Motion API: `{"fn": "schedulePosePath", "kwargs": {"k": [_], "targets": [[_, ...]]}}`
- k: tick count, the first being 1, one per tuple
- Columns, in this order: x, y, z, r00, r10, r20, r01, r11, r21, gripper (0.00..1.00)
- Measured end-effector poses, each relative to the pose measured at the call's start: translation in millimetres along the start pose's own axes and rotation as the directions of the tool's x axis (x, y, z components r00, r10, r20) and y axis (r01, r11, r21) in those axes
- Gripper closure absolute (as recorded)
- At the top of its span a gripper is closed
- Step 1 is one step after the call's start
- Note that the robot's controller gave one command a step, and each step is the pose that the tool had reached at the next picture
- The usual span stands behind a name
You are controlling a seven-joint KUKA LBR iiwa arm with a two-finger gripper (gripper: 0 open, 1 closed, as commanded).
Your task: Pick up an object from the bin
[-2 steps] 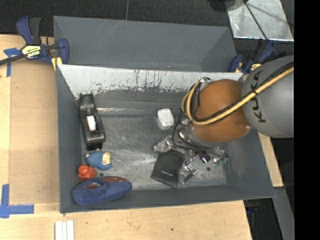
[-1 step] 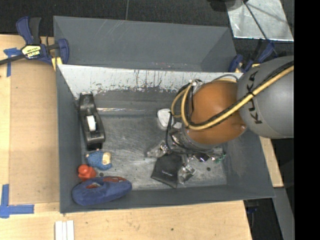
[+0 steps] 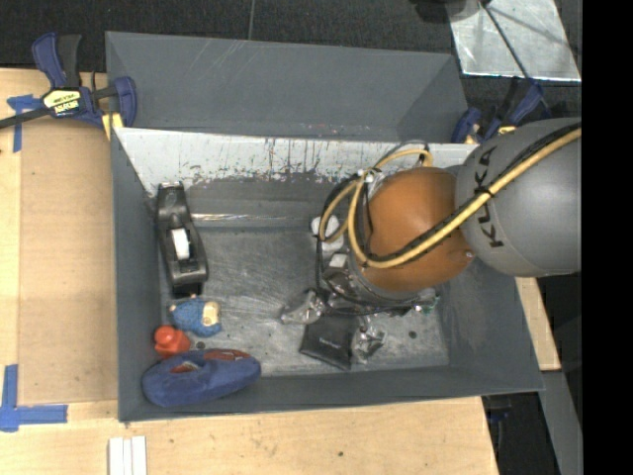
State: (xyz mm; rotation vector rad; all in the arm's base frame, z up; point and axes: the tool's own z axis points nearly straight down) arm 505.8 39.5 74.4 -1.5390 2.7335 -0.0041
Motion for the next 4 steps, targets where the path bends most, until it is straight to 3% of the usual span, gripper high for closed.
{"fn": "schedulePosePath", "kwargs": {"k": [1, 2, 4], "targets": [[-0.4, -1.0, -1.8, 1.000, 0.005, 0.000, -0.005, 1.000, -0.002, 0.00], [-5.2, -2.7, -5.1, 1.000, 0.004, 0.013, -0.004, 1.000, 0.006, 1.00], [-7.5, -5.7, -79.4, 1.000, 0.012, 0.002, -0.012, 1.000, 0.000, 1.00]]}}
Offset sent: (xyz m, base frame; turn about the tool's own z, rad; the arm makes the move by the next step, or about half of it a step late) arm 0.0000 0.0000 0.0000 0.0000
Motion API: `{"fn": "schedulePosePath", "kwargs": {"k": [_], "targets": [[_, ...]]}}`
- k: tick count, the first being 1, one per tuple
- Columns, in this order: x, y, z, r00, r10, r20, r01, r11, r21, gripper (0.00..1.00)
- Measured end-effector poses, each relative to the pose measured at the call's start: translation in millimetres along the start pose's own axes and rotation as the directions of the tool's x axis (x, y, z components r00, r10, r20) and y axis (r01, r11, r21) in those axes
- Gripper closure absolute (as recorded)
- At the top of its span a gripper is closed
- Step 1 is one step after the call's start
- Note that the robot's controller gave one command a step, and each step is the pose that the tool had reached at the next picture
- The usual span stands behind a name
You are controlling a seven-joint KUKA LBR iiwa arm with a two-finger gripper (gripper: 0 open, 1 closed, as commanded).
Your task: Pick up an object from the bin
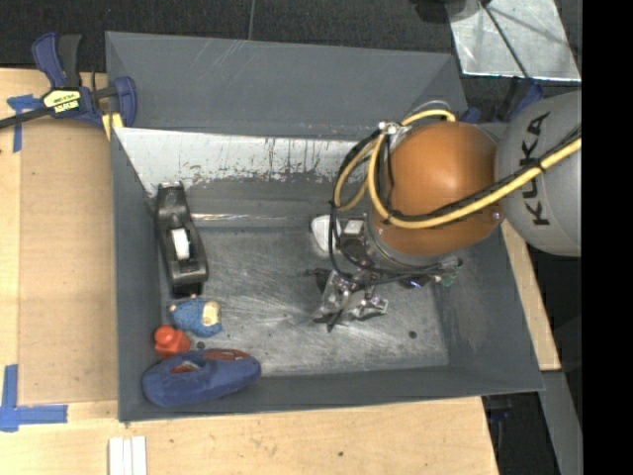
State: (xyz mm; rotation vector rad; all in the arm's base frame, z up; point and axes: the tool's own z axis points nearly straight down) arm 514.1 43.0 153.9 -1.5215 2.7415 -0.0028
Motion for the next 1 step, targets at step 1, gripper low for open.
{"fn": "schedulePosePath", "kwargs": {"k": [1], "targets": [[-0.7, -0.9, -3.7, 1.000, 0.005, 0.000, -0.005, 1.000, -0.001, 1.00]]}}
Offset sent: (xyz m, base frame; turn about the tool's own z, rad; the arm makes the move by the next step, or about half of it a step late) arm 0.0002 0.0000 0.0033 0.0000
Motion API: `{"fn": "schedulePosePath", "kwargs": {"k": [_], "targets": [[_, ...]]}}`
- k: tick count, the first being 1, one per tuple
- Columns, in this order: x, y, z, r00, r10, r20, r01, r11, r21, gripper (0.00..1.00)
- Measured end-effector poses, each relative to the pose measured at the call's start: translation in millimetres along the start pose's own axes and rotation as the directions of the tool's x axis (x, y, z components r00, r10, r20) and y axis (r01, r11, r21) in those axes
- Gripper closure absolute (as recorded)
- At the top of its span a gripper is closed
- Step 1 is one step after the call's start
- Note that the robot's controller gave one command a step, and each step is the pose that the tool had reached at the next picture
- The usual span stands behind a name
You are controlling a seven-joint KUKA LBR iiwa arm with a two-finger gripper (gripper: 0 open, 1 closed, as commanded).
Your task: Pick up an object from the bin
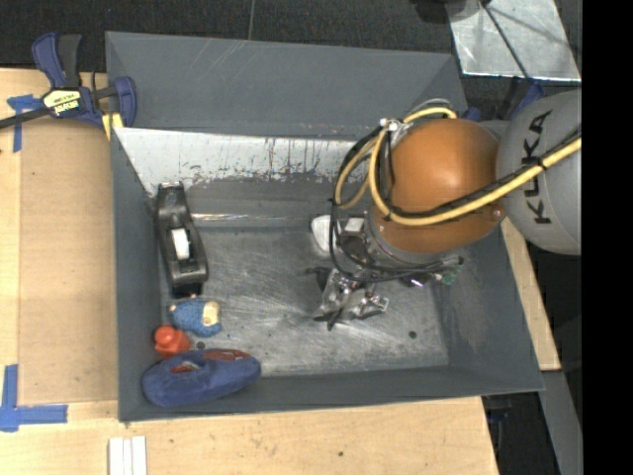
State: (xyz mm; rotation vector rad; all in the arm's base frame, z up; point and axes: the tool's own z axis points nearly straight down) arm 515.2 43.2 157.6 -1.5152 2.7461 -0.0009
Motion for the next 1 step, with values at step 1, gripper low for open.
{"fn": "schedulePosePath", "kwargs": {"k": [1], "targets": [[-1.0, -1.3, -31.1, 1.000, 0.004, 0.001, -0.004, 1.000, 0.002, 1.00]]}}
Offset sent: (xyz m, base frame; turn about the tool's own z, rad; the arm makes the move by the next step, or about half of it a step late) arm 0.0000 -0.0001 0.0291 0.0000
